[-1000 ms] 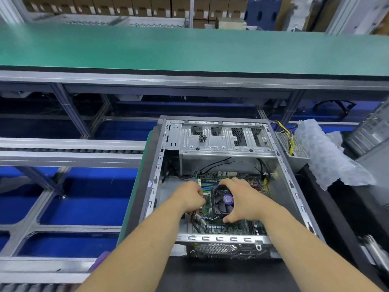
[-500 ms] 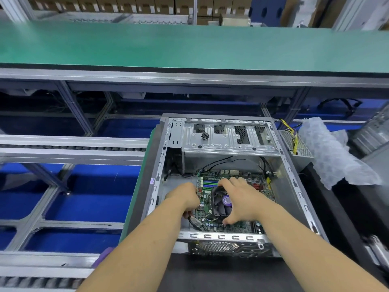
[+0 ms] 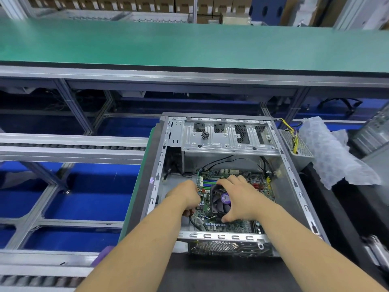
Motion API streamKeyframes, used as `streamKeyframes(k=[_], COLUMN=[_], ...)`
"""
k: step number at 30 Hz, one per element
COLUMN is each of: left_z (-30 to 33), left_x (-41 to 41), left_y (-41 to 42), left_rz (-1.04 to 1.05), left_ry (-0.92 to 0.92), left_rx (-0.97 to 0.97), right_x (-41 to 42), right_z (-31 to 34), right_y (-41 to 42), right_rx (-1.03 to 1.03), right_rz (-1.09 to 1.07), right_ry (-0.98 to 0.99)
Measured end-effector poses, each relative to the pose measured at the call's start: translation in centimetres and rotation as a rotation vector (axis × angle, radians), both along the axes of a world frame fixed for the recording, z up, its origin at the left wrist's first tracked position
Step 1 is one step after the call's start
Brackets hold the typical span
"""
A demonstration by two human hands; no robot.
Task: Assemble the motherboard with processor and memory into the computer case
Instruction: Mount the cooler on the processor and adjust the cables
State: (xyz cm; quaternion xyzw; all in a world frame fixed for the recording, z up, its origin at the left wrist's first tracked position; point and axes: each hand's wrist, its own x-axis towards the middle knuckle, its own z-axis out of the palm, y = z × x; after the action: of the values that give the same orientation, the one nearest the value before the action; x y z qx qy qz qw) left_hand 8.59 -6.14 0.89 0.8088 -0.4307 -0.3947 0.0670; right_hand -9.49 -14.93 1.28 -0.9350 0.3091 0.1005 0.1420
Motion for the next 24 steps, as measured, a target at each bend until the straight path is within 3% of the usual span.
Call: streamKeyframes(k=[5,9,11,15,17,20,24], left_z=[-0.2,-0.4,-0.6,-0.9,-1.0,-0.9,-1.1], left_x=[0.2,0.3,0.3,0.3,0.3,0.3,0.5], left_y=[-0.2,-0.5,-0.6,-0.7,-0.7,-0.7,-0.6], left_rz=[0.045,0.057,0.060,0.070,0.089,0.074,0.056], left_ry=[0.049,0.058,0.056,0.056,0.067,0.051,0.062], left_rx=[0.007,-0.007,-0.038,-0.089,-0.110,-0.112,-0.067], right_x=[0.3,-0.4,-0.9,-2.6,-3.4,-3.1,-2.8], right_z=[-0.3,0.2,0.6,1.2,1.1,0.4,0.6], right_y=[0.1,-0.1,-0.5,-2.1,-2.3,-1.7,-1.4], right_rx=[-0.054,0.150,0.288,0.258,0.335,0.394,0.455], right_rz=[0.009,-0.069,-0.168,-0.565,-0.640,-0.553,-0.568], right_ry=[0.055,0.015,-0.132,-0.506,-0.440,-0.150,-0.127])
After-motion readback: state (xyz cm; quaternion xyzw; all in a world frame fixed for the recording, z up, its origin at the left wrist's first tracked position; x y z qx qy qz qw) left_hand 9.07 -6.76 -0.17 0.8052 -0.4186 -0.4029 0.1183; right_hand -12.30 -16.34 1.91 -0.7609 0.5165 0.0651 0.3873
